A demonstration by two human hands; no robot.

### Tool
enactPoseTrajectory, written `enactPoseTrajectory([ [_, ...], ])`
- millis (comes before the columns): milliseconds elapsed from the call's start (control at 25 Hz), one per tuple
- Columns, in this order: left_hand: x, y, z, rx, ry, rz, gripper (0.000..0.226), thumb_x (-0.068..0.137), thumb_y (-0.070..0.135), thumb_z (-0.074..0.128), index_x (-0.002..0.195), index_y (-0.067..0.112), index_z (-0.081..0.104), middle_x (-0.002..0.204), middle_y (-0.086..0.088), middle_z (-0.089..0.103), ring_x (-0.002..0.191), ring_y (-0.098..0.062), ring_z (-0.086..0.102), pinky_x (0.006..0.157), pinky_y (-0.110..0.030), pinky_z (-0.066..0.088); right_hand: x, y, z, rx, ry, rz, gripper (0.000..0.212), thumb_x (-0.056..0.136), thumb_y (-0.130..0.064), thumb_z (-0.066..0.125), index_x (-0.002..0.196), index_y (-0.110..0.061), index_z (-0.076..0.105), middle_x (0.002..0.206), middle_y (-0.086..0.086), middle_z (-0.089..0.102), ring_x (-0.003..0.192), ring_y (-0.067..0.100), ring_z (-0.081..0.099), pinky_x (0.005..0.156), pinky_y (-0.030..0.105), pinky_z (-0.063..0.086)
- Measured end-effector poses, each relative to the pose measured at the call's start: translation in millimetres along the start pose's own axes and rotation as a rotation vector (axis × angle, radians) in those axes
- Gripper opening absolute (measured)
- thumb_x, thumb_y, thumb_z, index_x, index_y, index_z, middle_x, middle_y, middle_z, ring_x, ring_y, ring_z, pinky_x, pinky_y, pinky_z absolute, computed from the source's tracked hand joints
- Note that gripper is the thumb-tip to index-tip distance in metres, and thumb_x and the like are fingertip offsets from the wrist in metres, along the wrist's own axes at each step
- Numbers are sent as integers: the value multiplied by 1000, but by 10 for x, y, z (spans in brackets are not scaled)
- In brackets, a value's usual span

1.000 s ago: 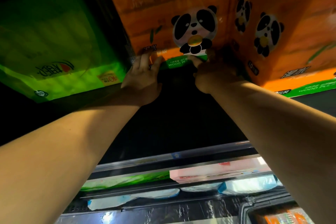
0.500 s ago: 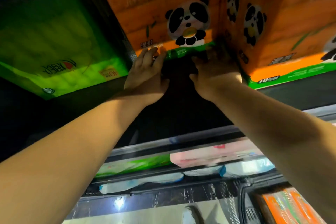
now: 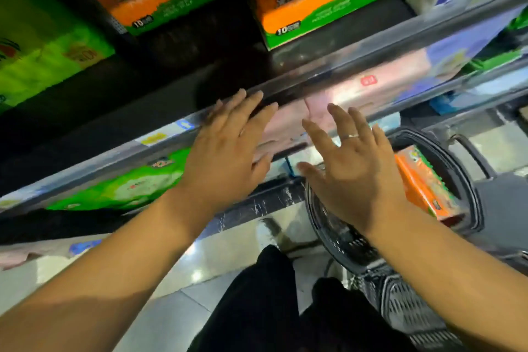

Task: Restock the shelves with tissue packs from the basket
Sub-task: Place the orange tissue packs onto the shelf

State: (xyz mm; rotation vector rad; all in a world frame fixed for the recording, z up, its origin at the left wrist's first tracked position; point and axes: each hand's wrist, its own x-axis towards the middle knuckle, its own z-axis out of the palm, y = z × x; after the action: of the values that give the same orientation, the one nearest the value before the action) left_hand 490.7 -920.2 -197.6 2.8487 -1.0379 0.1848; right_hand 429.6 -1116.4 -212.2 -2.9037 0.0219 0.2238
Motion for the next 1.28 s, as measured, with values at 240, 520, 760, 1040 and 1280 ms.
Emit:
enactPoseTrajectory([
  [240,-7,985,488,-80,-186,119,69,80,44,47,142,15,37,145,-15,44,134,-36,39,110,-52,34,-875,699,262,70,-33,194,67,81,-55,50,141,-26,47,148,18,39,137,41,35,104,58,34],
  [520,269,1435,1472,-116,-453,289,81,74,32,76,144,13,41,149,-15,40,139,-35,35,114,-48,23,-1123,1200,1157,206,-207,530,71,92,-57,46,152,-39,11,162,6,9,149,30,5,116,54,15],
  [760,615,1376,2639,-45,-712,469,81,89,39,60,154,21,14,160,-6,14,148,-26,6,119,-39,4,-793,1433,2271,316,-271,778,74,93,-56,48,153,-37,8,162,5,5,149,30,3,117,53,12],
  [1040,829,1373,4206,36,-845,651,91,86,40,66,154,20,8,161,-9,10,148,-29,6,120,-43,9,-552,1719,3684,358,-360,985,86,90,-55,54,154,-34,0,163,6,3,149,32,5,118,53,15],
  [1280,717,1469,5217,206,-883,773,104,82,44,70,154,22,-3,162,-8,-3,148,-32,-1,119,-43,3,-475,1896,4572,366,-358,1047,102,84,-46,68,153,-33,-6,163,5,-5,149,33,-2,117,53,11],
])
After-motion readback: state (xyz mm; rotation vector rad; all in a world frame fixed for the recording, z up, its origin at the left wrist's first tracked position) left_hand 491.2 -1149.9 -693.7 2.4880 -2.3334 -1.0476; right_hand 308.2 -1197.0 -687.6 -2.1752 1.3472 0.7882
